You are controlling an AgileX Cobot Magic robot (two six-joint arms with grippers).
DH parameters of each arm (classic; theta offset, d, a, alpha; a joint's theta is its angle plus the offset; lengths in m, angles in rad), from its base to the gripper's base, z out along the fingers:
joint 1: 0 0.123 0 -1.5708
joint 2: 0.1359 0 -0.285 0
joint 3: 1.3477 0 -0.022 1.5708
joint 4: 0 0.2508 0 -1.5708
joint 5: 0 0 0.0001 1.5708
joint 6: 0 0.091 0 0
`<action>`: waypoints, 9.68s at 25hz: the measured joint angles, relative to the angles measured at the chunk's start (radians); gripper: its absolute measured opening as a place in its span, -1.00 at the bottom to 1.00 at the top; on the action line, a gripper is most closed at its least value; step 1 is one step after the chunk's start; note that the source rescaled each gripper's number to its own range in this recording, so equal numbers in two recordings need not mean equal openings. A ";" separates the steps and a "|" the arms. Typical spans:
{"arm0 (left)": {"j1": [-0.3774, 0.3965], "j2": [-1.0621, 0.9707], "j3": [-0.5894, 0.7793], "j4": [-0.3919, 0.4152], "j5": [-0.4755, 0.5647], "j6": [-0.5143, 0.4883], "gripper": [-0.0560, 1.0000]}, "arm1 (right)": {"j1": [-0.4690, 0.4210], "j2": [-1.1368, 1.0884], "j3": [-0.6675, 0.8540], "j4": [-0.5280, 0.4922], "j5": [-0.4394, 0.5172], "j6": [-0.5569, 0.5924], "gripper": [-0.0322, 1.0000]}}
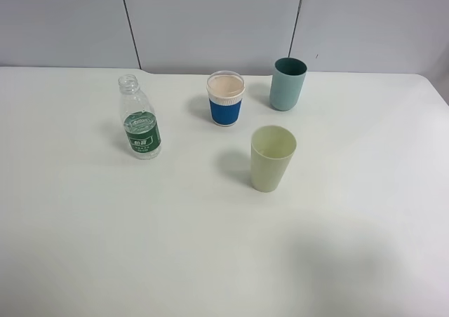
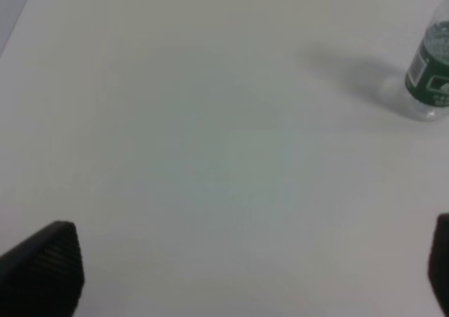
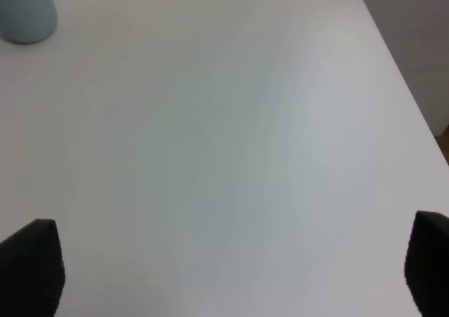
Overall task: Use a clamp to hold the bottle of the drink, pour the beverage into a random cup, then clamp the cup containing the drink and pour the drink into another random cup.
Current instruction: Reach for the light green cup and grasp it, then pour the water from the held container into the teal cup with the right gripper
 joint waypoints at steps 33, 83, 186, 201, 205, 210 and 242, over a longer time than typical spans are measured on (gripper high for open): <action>0.000 0.000 0.000 0.000 0.000 0.000 1.00 | 0.617 0.996 -0.025 0.079 -0.772 -0.024 1.00; 0.000 0.000 0.000 0.000 0.000 0.000 1.00 | 0.743 1.750 0.179 0.005 -1.748 -0.130 1.00; 0.000 0.000 0.000 -0.001 0.000 0.000 1.00 | 0.710 1.745 0.138 0.000 -2.227 -0.122 -0.91; 0.000 0.000 0.000 -0.001 0.000 0.000 1.00 | 0.425 1.416 0.136 -0.026 -1.821 -0.087 -0.91; 0.000 0.000 0.000 -0.001 0.000 0.000 1.00 | 0.322 1.400 0.076 -0.144 -1.697 0.029 -0.91; 0.000 0.000 0.000 -0.001 0.000 0.000 1.00 | 0.230 1.401 -0.017 -0.279 -1.585 0.194 -0.91; 0.000 0.000 0.000 -0.001 0.000 0.000 1.00 | 0.351 1.800 -0.698 -1.083 -0.874 0.889 -0.91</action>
